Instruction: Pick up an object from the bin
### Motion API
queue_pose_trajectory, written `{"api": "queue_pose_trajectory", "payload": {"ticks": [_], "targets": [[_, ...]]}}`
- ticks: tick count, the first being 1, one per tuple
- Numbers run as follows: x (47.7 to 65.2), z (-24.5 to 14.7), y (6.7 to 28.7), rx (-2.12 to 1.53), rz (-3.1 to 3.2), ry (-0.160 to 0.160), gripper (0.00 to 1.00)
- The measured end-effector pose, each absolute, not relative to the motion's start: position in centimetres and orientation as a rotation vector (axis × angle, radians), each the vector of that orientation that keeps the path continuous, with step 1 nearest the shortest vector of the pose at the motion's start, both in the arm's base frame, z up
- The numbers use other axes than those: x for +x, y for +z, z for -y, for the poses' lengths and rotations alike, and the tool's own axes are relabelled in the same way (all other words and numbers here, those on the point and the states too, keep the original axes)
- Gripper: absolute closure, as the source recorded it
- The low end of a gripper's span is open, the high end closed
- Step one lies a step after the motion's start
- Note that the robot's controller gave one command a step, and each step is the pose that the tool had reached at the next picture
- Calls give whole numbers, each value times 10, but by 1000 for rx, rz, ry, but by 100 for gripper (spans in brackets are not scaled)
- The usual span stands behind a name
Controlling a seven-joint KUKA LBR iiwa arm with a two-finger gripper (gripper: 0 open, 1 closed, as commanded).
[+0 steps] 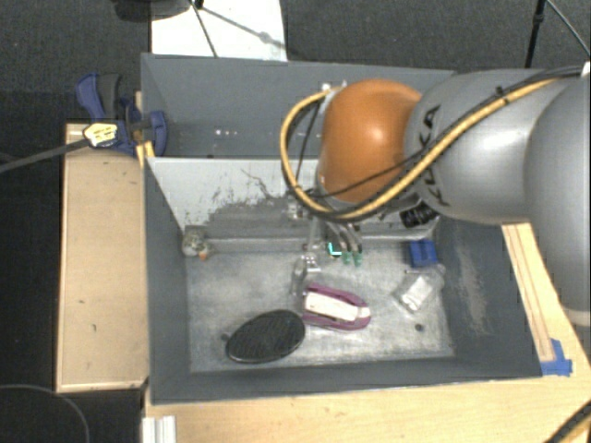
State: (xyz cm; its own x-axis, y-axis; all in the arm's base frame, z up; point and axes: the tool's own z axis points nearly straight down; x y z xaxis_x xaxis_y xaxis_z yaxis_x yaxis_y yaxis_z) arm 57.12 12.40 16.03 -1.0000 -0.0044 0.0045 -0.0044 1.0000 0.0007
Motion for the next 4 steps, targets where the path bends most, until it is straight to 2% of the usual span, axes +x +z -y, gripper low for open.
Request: {"api": "queue_pose_trajectory", "payload": {"ticks": [1, 2, 3, 4], "targets": [[534, -14, 87, -130, 3138, -13, 0], [513, -39, 78, -739, 3057, 2, 0], [511, -44, 77, -735, 3049, -6, 100], [516, -43, 93, -732, 3058, -1, 100]]}}
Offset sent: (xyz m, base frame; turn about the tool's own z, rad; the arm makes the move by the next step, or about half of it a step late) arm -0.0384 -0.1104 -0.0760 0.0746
